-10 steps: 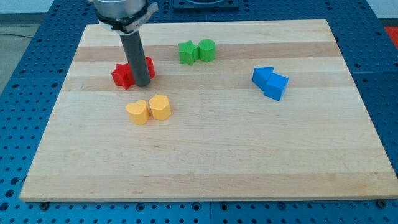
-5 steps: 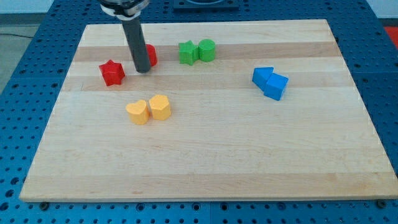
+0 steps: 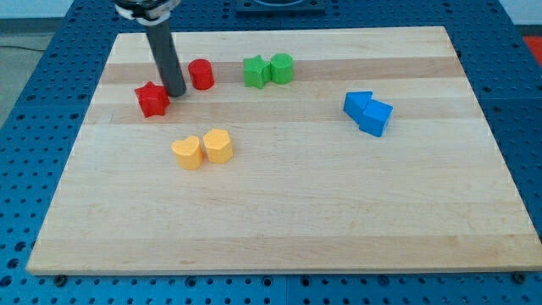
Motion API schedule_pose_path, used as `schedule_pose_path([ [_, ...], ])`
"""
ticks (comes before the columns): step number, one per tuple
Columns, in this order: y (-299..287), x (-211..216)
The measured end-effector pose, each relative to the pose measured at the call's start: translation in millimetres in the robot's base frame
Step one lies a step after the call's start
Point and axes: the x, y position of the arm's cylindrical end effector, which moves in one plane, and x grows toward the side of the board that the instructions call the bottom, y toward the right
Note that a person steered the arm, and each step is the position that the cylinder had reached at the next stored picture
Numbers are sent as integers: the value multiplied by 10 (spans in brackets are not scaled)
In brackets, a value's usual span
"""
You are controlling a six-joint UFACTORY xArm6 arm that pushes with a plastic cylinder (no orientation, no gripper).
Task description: Place green blocks and red circle in the horizontal line
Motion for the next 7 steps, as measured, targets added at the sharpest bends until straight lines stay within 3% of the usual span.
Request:
schedule_pose_path([
  [2, 75, -389],
  [7, 516, -62],
])
